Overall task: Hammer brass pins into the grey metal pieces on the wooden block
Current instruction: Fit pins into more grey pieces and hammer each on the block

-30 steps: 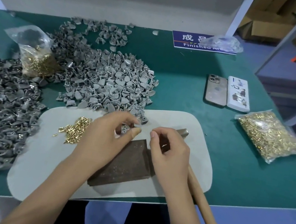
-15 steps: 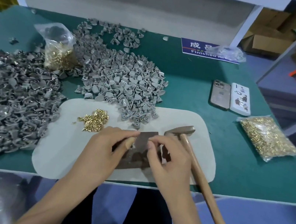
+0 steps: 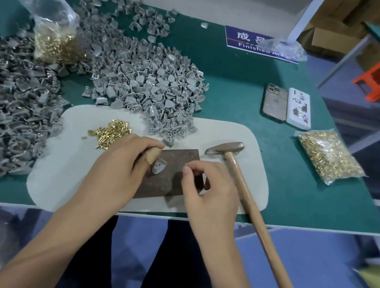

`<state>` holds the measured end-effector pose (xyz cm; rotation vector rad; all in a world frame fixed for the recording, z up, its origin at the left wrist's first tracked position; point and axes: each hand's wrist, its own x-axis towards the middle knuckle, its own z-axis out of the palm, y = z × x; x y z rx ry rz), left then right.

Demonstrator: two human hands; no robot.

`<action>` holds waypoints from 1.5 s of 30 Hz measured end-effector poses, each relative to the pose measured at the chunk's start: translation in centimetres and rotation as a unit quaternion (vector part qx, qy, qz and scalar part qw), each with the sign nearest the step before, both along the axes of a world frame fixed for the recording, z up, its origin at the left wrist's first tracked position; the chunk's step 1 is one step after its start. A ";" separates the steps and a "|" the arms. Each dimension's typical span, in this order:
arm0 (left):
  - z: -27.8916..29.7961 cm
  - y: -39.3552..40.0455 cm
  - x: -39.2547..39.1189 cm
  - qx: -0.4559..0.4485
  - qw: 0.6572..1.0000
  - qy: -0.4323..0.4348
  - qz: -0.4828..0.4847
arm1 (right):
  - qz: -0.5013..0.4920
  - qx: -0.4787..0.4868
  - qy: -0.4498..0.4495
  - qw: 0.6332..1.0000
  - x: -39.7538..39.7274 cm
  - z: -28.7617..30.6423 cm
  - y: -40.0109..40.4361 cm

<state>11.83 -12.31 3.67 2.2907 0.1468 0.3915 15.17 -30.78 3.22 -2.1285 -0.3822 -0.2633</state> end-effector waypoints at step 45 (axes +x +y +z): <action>-0.2 1.0 -1.2 -0.098 0.995 -0.002 -0.004 | 0.156 -0.370 -0.153 0.903 1.3 4.8 3.6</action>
